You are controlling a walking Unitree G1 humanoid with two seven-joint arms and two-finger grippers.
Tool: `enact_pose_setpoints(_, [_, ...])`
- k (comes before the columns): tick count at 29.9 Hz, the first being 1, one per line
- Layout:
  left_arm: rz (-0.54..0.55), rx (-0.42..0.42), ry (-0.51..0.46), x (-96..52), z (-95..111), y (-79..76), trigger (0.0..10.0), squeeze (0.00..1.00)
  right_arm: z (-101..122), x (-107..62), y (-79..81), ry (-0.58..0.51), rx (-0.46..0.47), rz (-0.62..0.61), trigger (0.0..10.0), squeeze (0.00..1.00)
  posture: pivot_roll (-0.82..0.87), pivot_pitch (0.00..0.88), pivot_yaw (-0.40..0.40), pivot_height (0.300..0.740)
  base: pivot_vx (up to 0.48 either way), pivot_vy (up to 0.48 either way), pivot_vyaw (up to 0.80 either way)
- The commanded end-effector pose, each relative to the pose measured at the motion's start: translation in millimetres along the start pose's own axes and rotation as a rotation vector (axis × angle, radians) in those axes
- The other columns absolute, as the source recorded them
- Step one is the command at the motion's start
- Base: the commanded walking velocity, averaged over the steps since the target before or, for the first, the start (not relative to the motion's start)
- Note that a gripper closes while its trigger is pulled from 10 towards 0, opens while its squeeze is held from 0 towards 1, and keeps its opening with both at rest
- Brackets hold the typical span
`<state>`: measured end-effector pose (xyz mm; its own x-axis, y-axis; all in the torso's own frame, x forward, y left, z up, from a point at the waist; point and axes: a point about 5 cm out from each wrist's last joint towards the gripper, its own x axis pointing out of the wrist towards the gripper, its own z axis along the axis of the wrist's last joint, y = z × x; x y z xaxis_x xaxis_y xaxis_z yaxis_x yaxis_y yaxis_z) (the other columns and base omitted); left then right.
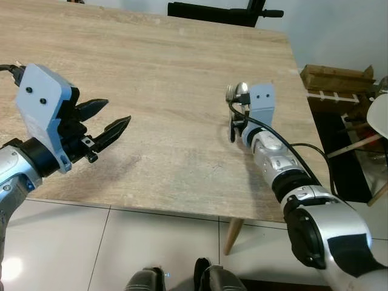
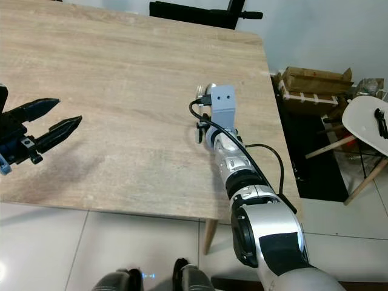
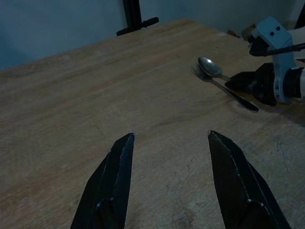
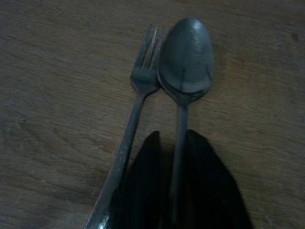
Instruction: Setting the table
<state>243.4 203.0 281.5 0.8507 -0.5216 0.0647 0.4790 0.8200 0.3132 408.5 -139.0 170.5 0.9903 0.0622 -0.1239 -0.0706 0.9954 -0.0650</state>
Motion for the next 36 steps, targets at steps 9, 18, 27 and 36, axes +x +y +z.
enact_pose_setpoints(9, [0.008, 0.01, -0.007, 4.7, -1.1, 0.6, 10.0, 0.0, -13.1, -2.0, -9.3, 0.065, 0.039, -0.028, 0.0, 0.0, 0.18, 0.125, -0.02, 0.74, 0.0, 0.0, 0.0])
enact_pose_setpoints(18, [0.031, 0.001, -0.024, 10.5, -4.1, 1.6, 10.0, 0.0, 26.1, 0.8, -21.6, -0.135, 0.131, -0.071, 10.0, 0.0, 0.16, 0.097, -0.025, 0.74, 0.0, 0.0, 0.0])
enact_pose_setpoints(27, [0.052, -0.014, -0.023, 25.5, -17.0, 1.2, 10.0, 0.0, 56.5, -16.6, -22.2, -0.374, 0.181, 0.011, 10.0, 0.0, 0.07, 0.049, -0.008, 0.74, 0.0, 0.0, 0.0])
enact_pose_setpoints(36, [0.148, -0.042, -0.022, 42.5, -29.8, -1.8, 10.0, 0.0, 51.9, -55.9, -27.5, -0.463, 0.288, -0.068, 10.0, 0.0, 0.0, 0.032, -0.004, 0.74, 0.0, 0.0, 0.0])
